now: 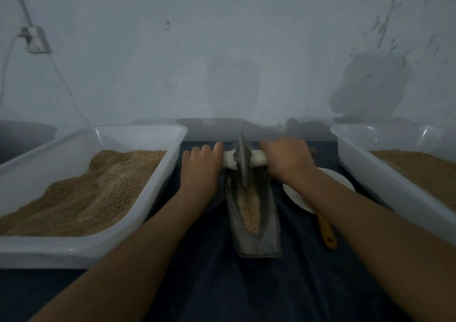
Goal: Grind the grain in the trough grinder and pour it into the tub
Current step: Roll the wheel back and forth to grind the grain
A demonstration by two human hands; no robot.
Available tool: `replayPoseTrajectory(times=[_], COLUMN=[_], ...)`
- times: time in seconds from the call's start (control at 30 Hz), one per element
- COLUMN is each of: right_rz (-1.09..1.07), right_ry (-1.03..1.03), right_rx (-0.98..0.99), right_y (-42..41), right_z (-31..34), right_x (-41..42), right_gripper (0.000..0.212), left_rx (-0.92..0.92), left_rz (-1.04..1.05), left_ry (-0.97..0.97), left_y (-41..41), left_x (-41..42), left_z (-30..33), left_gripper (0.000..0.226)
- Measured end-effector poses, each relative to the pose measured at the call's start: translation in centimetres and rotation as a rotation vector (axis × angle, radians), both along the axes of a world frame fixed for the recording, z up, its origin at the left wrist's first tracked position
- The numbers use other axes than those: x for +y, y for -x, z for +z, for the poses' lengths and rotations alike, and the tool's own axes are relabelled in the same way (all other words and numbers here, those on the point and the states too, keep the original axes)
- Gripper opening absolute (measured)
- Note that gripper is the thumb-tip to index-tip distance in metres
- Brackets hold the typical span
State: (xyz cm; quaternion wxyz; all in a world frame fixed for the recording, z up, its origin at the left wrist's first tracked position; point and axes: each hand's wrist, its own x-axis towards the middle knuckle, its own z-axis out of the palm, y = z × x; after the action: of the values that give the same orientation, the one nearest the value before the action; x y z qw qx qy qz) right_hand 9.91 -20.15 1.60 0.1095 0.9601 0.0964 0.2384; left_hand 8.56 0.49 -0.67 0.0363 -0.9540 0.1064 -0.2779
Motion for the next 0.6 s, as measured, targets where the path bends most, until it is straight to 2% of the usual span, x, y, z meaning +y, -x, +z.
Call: replayPoseTrajectory(times=[0.13, 0.33, 0.47, 0.6], right_rz=[-0.022, 0.128, 0.170, 0.163], right_ry=[0.098, -0.029, 0.017, 0.057], right_rx=[-0.001, -0.095, -0.242, -0.231], right_y=[-2.5, 2.5, 6.1, 5.5], right_z=[1.6, -1.7, -4.1, -3.7], right_x=[1.6, -0.9, -2.4, -2.1], right_gripper=[0.012, 0.034, 0.051, 0.040], left_rx=[0.099, -0.099, -0.232, -0.180], left_rz=[0.024, -0.036, -0.114, -0.092], left_ry=[0.127, -0.102, -0.179, -0.164], left_y=[-1.2, 3.1, 5.3, 4.2], left_x=[0.3, 0.5, 0.9, 1.3], left_z=[-0.7, -1.6, -2.5, -2.3], left_gripper=[0.032, 0.024, 0.026, 0.030])
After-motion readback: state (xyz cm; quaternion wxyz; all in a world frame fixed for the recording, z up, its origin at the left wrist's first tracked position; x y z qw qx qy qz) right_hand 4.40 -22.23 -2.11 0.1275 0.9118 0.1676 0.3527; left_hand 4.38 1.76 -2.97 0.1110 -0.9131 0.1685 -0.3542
